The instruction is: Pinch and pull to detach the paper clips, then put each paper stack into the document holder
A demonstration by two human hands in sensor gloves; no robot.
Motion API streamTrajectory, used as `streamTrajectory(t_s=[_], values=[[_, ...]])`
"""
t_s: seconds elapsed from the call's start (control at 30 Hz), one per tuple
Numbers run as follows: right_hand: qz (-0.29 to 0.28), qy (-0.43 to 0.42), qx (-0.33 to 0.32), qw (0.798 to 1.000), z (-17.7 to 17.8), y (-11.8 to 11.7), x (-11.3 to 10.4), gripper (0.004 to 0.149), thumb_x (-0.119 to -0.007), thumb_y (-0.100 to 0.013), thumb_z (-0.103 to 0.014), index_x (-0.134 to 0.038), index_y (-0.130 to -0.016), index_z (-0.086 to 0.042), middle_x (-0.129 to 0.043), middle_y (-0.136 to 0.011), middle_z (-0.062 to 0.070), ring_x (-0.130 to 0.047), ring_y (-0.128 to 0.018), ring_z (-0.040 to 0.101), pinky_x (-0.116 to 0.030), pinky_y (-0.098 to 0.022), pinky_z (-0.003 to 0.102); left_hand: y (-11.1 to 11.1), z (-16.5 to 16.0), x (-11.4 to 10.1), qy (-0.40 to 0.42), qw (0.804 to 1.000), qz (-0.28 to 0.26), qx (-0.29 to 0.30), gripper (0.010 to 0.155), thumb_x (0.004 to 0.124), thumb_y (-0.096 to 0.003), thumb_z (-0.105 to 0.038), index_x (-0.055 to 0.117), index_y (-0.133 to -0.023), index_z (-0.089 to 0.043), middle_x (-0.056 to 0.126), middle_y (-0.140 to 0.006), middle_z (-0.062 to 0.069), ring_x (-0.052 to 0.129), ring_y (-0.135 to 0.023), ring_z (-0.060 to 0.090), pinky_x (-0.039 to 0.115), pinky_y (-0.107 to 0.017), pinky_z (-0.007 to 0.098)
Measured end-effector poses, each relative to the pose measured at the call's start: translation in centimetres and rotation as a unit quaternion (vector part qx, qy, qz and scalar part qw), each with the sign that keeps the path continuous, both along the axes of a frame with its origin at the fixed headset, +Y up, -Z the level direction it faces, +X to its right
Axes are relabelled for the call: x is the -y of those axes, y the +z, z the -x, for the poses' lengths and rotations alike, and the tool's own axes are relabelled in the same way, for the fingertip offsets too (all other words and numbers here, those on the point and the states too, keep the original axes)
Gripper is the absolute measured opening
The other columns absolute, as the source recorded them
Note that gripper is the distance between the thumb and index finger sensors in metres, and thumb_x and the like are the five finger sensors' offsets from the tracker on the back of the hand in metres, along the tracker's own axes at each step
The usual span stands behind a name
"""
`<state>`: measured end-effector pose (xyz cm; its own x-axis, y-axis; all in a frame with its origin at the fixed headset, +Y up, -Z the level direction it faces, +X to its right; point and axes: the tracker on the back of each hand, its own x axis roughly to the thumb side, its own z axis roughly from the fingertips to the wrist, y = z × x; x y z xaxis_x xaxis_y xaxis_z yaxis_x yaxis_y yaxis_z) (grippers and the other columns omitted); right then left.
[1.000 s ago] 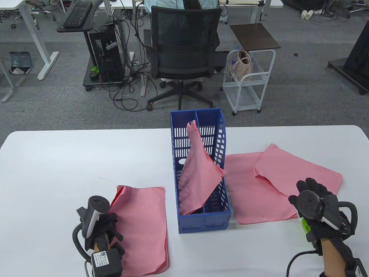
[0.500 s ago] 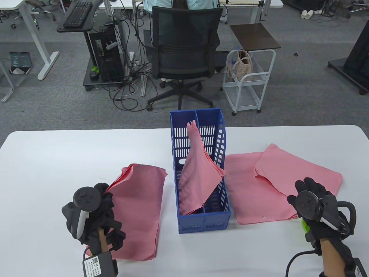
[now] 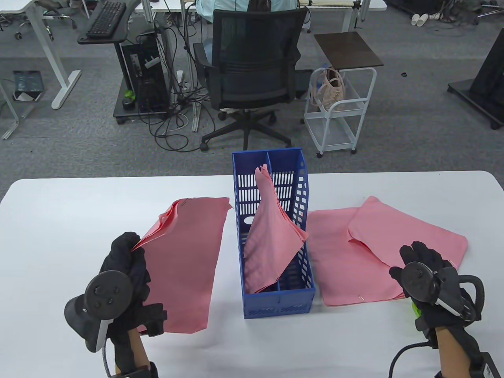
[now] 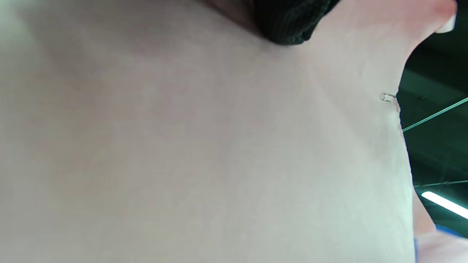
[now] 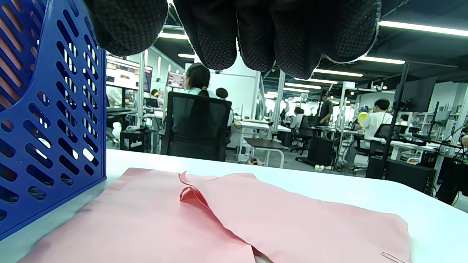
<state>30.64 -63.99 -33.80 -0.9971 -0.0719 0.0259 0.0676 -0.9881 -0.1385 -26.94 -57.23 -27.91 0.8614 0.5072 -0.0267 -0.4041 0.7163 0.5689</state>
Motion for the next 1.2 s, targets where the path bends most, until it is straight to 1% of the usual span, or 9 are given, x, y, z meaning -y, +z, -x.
streamTrajectory(t_s=[0.17, 0.33, 0.57, 0.73, 0.83, 0.97, 1.0, 1.03, 1.2], values=[[-0.006, -0.005, -0.008, 1.000, 0.3, 0.2, -0.1, 0.065, -0.061, -0.058, -0.048, -0.055, -0.112, -0.013, -0.054, -0.118, 0.027, -0.065, -0.102, 0.051, -0.059, -0.074, 0.060, 1.2, -1.2, -1.1, 0.010, 0.998, -0.034, 0.049, 0.044, 0.068, -0.0554, -0.026, 0.059, -0.099, -0.029, 0.088, -0.085, -0.002, 0.094, -0.082, 0.028, 0.071, -0.073, 0.052], [-0.020, -0.014, -0.020, 1.000, 0.6, 0.6, -0.7, 0.065, -0.061, -0.058, -0.048, -0.054, -0.112, -0.013, -0.054, -0.118, 0.027, -0.065, -0.102, 0.051, -0.059, -0.074, 0.059, 1.9, -3.6, -2.1, -0.010, 0.994, -0.057, 0.090, 0.046, 0.067, -0.0556, -0.026, 0.059, -0.101, -0.028, 0.088, -0.085, -0.002, 0.094, -0.082, 0.028, 0.071, -0.073, 0.052], [-0.046, -0.038, -0.047, 0.997, 1.1, 1.4, -1.5, 0.065, -0.061, -0.058, -0.048, -0.055, -0.112, -0.013, -0.055, -0.118, 0.027, -0.065, -0.102, 0.051, -0.059, -0.074, 0.059, 1.4, -8.4, -2.9, -0.044, 0.986, -0.061, 0.151, 0.047, 0.067, -0.0556, -0.026, 0.059, -0.101, -0.027, 0.088, -0.085, -0.003, 0.094, -0.082, 0.028, 0.071, -0.073, 0.053], [-0.085, -0.053, -0.070, 0.992, 1.3, 2.1, -2.2, 0.064, -0.061, -0.058, -0.048, -0.055, -0.111, -0.013, -0.056, -0.117, 0.026, -0.067, -0.101, 0.050, -0.060, -0.074, 0.059, 1.1, -12.1, -2.5, -0.055, 0.976, -0.061, 0.203, 0.047, 0.067, -0.0562, -0.026, 0.058, -0.102, -0.026, 0.088, -0.086, -0.002, 0.094, -0.083, 0.028, 0.071, -0.073, 0.053], [-0.130, -0.081, -0.104, 0.983, 1.8, 3.0, -2.7, 0.064, -0.062, -0.058, -0.048, -0.056, -0.111, -0.013, -0.057, -0.116, 0.025, -0.068, -0.101, 0.049, -0.061, -0.073, 0.058, 0.8, -14.6, -1.8, -0.078, 0.969, -0.048, 0.229, 0.047, 0.067, -0.0565, -0.026, 0.058, -0.102, -0.026, 0.087, -0.086, -0.002, 0.094, -0.083, 0.029, 0.071, -0.073, 0.053], [-0.189, -0.132, -0.157, 0.960, 2.6, 4.2, -3.5, 0.064, -0.062, -0.057, -0.049, -0.056, -0.110, -0.013, -0.059, -0.115, 0.024, -0.070, -0.100, 0.048, -0.062, -0.073, 0.057, 0.6, -17.2, -0.7, -0.117, 0.960, -0.034, 0.254, 0.047, 0.067, -0.0569, -0.027, 0.057, -0.103, -0.027, 0.087, -0.087, -0.003, 0.093, -0.084, 0.027, 0.071, -0.073, 0.052], [-0.204, -0.147, -0.174, 0.952, 3.0, 4.5, -3.6, 0.064, -0.062, -0.057, -0.049, -0.057, -0.110, -0.013, -0.059, -0.115, 0.024, -0.071, -0.099, 0.047, -0.062, -0.073, 0.057, 0.5, -17.8, -0.4, -0.125, 0.957, -0.030, 0.260, 0.047, 0.065, -0.0560, -0.030, 0.056, -0.102, -0.030, 0.086, -0.087, -0.003, 0.092, -0.084, 0.030, 0.068, -0.071, 0.056], [-0.211, -0.156, -0.184, 0.947, 3.2, 4.7, -3.6, 0.064, -0.062, -0.057, -0.049, -0.057, -0.110, -0.013, -0.060, -0.115, 0.024, -0.071, -0.099, 0.047, -0.063, -0.072, 0.056, 0.5, -18.2, -0.1, -0.128, 0.955, -0.029, 0.265, 0.047, 0.066, -0.0569, -0.027, 0.057, -0.103, -0.027, 0.086, -0.088, -0.003, 0.093, -0.085, 0.027, 0.070, -0.074, 0.052], [-0.226, -0.203, -0.240, 0.922, 5.0, 5.6, -3.4, 0.064, -0.064, -0.056, -0.048, -0.057, -0.109, -0.014, -0.062, -0.114, 0.023, -0.074, -0.097, 0.045, -0.064, -0.072, 0.054, 0.6, -20.7, 1.5, -0.176, 0.940, -0.018, 0.292, 0.047, 0.066, -0.0572, -0.028, 0.055, -0.103, -0.028, 0.085, -0.089, -0.004, 0.092, -0.087, 0.026, 0.069, -0.075, 0.051]])
